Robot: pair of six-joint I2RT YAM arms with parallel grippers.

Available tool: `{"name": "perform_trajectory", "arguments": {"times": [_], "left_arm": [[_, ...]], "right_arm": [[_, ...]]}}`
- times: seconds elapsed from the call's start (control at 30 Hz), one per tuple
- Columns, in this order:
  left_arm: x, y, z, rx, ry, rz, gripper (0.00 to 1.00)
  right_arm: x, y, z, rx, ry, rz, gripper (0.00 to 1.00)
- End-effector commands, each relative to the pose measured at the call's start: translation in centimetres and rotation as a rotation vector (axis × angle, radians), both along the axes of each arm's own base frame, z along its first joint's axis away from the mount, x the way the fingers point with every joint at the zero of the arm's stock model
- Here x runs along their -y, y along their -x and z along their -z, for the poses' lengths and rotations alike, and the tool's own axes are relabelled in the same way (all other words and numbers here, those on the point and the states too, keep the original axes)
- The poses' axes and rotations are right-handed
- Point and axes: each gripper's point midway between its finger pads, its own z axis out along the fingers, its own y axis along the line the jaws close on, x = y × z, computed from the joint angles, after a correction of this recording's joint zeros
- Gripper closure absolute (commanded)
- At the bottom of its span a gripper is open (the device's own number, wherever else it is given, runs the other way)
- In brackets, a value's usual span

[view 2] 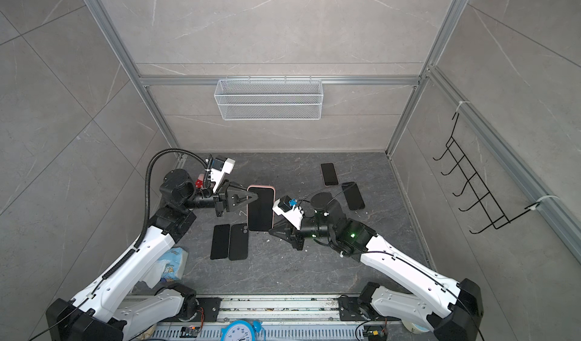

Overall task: Take the phone out of the phone case
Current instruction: Remove the phone case from the phone.

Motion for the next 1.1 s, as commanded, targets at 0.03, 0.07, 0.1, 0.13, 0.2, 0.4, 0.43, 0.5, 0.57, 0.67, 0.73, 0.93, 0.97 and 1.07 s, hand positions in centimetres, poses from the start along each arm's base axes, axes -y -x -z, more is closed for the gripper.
{"name": "perform_trajectory", "arguments": {"times": [0.03, 0.07, 0.1, 0.13, 0.2, 0.4, 0.43, 0.5, 0.57, 0.67, 0.73, 0.93, 0.97, 1.07], "left_arm": [[0.3, -2.0, -0.3, -0.068, 0.038, -0.064, 1.00], [0.4, -2.3, -0.1, -0.093, 0.042, -0.066, 1.00], [0.6, -2.6, 0.1, -0.115, 0.042, -0.067, 1.00], [0.7, -2.9, 0.4, -0.137, 0.043, -0.068, 1.00], [1.0, -3.2, 0.9, -0.179, 0.046, -0.067, 1.00], [2.1, -3.8, 2.2, -0.255, 0.044, -0.070, 1.00], [2.2, -3.7, 2.4, -0.262, 0.044, -0.069, 1.00], [2.3, -3.8, 2.5, -0.273, 0.051, -0.071, 1.00], [2.3, -3.9, 2.4, -0.279, 0.064, -0.074, 1.00], [2.1, -3.9, 2.3, -0.273, 0.067, -0.087, 1.00], [1.9, -3.9, 1.9, -0.258, 0.072, -0.109, 1.00], [0.9, -4.5, 0.1, -0.244, 0.128, -0.203, 1.00], [0.6, -4.7, -0.1, -0.245, 0.142, -0.233, 1.00], [-0.2, -5.3, -1.0, -0.257, 0.202, -0.298, 1.00]], "right_arm": [[-0.9, 0.5, -0.5, 0.179, -0.047, -0.102, 1.00], [-0.9, 0.5, -0.7, 0.222, -0.054, -0.110, 1.00], [-1.0, 0.4, -0.9, 0.257, -0.055, -0.115, 1.00], [-1.0, 0.2, -1.0, 0.298, -0.052, -0.123, 1.00], [-1.3, 0.0, -1.2, 0.357, -0.039, -0.144, 1.00], [-2.4, -1.7, -2.3, 0.454, -0.043, -0.152, 1.00], [-2.5, -2.1, -2.6, 0.468, -0.057, -0.139, 1.00], [-2.5, -2.8, -3.1, 0.492, -0.085, -0.110, 1.00], [-2.4, -3.5, -3.4, 0.507, -0.108, -0.068, 1.00], [-2.0, -3.8, -3.3, 0.494, -0.136, -0.021, 1.00], [-1.2, -3.4, -2.6, 0.481, -0.150, 0.006, 1.00], [1.8, -3.2, -1.0, 0.332, -0.147, 0.161, 0.84], [2.4, -3.4, -1.0, 0.293, -0.157, 0.207, 0.77], [4.2, -3.7, -1.1, 0.150, -0.211, 0.334, 0.55]]}}
